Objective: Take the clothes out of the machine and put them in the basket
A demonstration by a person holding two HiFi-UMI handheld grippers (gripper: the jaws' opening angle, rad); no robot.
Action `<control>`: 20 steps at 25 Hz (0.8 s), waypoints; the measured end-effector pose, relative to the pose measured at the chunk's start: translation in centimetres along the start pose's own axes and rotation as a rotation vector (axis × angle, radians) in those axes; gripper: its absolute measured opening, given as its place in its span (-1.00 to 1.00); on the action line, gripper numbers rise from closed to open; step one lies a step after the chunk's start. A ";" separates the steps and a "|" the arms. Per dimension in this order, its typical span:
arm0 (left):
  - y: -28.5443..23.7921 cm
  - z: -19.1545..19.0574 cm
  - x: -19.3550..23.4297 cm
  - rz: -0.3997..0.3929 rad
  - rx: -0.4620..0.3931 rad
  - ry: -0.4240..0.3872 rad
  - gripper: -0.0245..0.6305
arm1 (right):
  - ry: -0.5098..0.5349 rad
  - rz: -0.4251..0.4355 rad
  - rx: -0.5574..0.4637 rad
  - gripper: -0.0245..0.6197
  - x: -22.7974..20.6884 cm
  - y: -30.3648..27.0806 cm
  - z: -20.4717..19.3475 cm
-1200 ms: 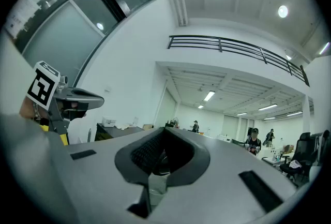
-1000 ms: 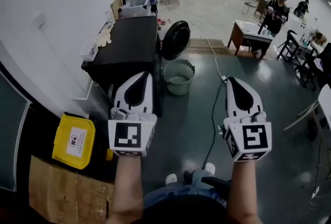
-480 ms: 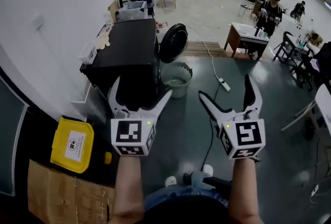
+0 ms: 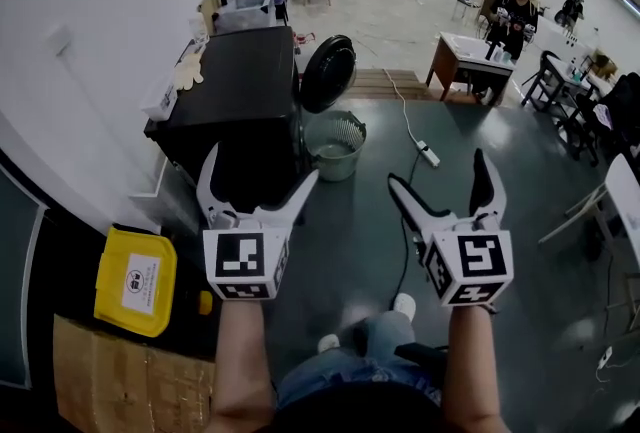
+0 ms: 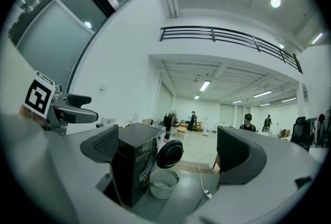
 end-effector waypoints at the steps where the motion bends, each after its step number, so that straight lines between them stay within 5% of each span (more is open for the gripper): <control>1: -0.3 -0.1 0.2 0.003 0.001 -0.012 0.81 | 0.001 -0.001 0.000 0.85 -0.1 -0.3 -0.2; 11: -5.2 -1.6 1.8 0.040 -0.002 0.016 0.80 | 0.032 0.011 0.021 0.83 -1.4 -6.0 -2.1; 20: -14.4 -2.6 1.8 0.072 0.040 -0.067 0.69 | 0.001 0.054 0.024 0.71 -5.1 -15.5 -4.0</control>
Point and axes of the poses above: the fingertips, and each gripper's own axes: y backward along the fingers, x to its left, z out of its top, the point moved 3 cm from there along y, backward along the fingers, and after that the axes turned 13 degrees about -z, right-handed, at the moved point
